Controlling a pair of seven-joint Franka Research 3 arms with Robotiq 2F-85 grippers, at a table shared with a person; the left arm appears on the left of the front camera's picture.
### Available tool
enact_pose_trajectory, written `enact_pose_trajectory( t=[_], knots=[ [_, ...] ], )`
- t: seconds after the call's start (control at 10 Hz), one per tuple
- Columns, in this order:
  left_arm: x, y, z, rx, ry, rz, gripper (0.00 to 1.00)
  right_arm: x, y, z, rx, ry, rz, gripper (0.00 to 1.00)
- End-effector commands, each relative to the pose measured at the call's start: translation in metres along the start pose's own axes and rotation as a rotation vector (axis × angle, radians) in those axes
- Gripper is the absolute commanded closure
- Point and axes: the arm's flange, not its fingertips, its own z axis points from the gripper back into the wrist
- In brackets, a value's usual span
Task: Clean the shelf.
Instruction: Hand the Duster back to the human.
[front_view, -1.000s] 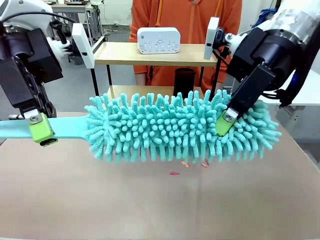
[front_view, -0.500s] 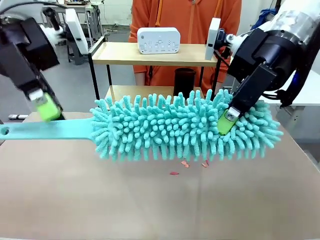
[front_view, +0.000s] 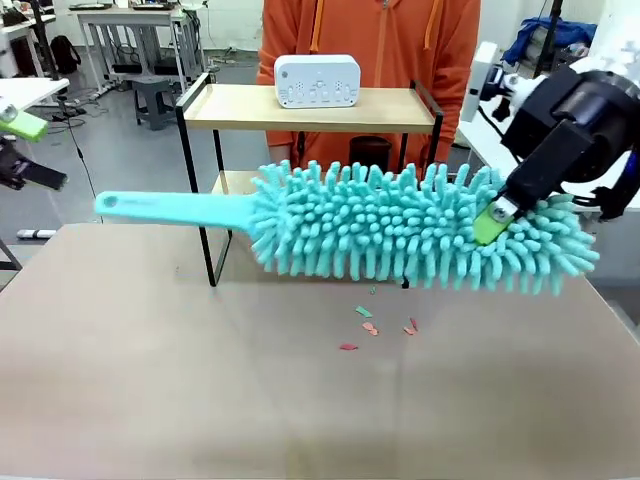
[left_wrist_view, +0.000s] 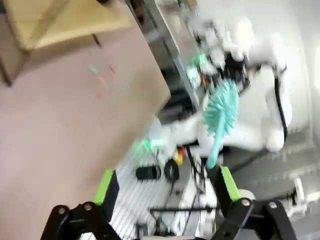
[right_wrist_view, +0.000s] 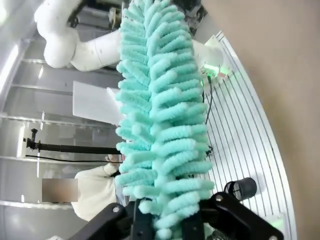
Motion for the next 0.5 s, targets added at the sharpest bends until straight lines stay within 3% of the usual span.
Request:
enact_pose_trajectory(
  t=[0.0,0.1,0.3,0.4],
  knots=[
    [-0.002,0.046,-0.007,-0.041,-0.354,0.082,0.0,-0.029,0.006,0.039,0.001,-0.203,0.009,1.0],
    [-0.003,0.074,-0.006,-0.064,-0.4,0.136,0.0,-0.049,0.015,0.068,-0.006,-0.379,0.052,1.0],
    [0.001,0.106,-0.022,-0.147,-0.308,0.326,0.0,-0.093,0.019,0.118,-0.011,-0.677,0.067,1.0],
    [-0.014,0.092,0.01,-0.027,-0.36,0.219,0.0,-0.12,0.012,0.138,0.005,-0.797,0.031,1.0]
  ],
)
